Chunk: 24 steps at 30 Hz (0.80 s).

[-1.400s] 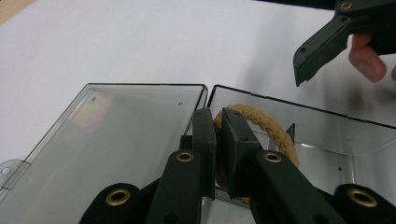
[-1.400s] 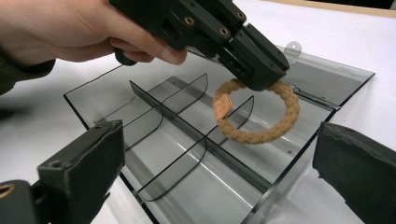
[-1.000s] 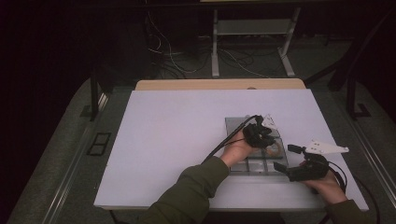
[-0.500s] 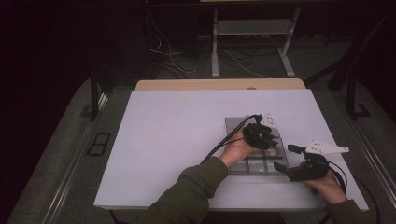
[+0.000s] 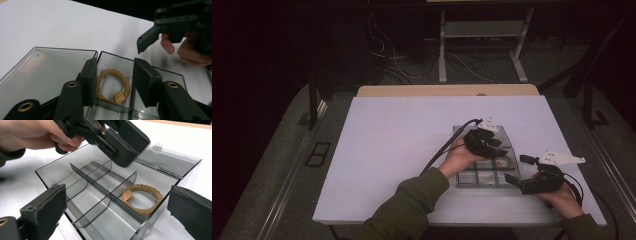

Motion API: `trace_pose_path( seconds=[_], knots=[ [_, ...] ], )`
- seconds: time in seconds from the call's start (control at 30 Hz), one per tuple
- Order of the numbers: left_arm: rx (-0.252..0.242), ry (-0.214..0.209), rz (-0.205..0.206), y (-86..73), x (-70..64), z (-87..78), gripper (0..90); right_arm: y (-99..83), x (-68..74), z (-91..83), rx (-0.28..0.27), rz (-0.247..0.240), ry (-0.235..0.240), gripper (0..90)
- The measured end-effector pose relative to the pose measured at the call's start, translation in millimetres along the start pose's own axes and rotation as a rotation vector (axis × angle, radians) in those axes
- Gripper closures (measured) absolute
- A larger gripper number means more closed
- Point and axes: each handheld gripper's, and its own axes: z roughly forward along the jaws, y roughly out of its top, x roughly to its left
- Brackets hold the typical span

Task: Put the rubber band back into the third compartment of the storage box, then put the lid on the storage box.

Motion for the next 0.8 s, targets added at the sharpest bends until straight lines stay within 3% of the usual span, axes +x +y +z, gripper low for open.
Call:
trace_pose_path(
  seconds=[0.3, 0.8],
  knots=[
    [-0.033, 0.02, -0.024, -11.1, 5.3, -27.5, 45.7, 0.2, -0.6, 0.4, 0.001, 0.003, 0.003, 2.0],
    [-0.097, 0.104, -0.069, -35.4, 14.6, -70.4, 39.2, 2.7, -2.1, 1.6, 0.01, 0.001, 0.004, 2.0]
  ],
)
